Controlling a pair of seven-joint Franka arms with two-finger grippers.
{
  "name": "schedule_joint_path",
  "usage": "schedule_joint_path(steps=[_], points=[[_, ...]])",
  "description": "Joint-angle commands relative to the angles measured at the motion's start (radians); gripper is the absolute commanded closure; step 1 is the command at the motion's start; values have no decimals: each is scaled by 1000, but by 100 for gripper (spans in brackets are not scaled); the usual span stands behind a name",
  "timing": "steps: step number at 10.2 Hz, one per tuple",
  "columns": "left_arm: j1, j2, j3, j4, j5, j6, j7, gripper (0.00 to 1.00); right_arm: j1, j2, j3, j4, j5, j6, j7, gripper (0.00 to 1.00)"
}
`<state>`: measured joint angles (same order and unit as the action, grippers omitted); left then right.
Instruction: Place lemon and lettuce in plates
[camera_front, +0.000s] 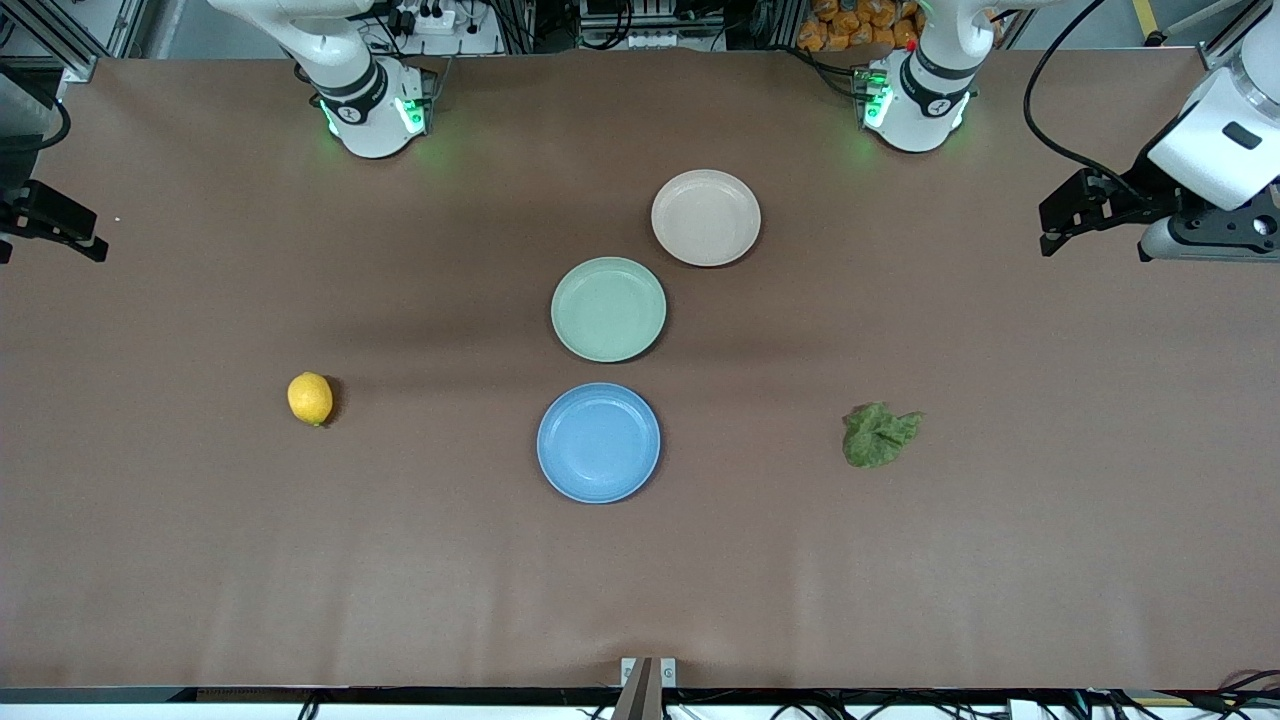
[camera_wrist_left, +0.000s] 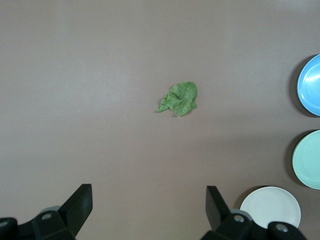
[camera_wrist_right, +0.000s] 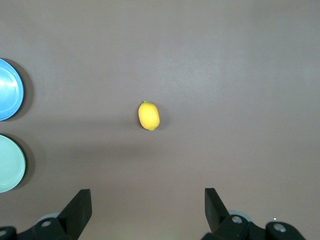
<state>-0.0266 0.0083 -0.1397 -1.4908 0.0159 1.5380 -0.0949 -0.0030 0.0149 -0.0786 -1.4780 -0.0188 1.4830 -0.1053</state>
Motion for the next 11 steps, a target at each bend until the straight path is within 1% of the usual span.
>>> schedule_joint_path(steps=[1, 4, 5, 6, 7, 9, 11], points=[[2, 7, -6, 18, 16, -1, 3, 0, 11, 14, -13, 15, 14, -10, -5, 0], [0, 24, -4, 20, 15, 5, 6, 0, 11, 14, -13, 13, 14, -12, -5, 0], [-7, 48, -4, 20, 18, 11, 3, 0, 11, 14, -13, 12, 14, -12, -5, 0], [-10, 77, -6, 20, 16, 45, -11, 0, 11, 14, -13, -2, 14, -4, -7, 0], [-12, 111, -6, 20, 18, 74, -11, 0, 11, 14, -13, -31, 14, 14, -8, 0], [-10, 168, -11, 4, 10, 138, -19, 0, 6, 13, -13, -132, 13, 127, -8, 0], [-32, 252, -18, -78, -11, 284, -116, 0, 5, 14, -13, -267, 14, 288, -8, 0]])
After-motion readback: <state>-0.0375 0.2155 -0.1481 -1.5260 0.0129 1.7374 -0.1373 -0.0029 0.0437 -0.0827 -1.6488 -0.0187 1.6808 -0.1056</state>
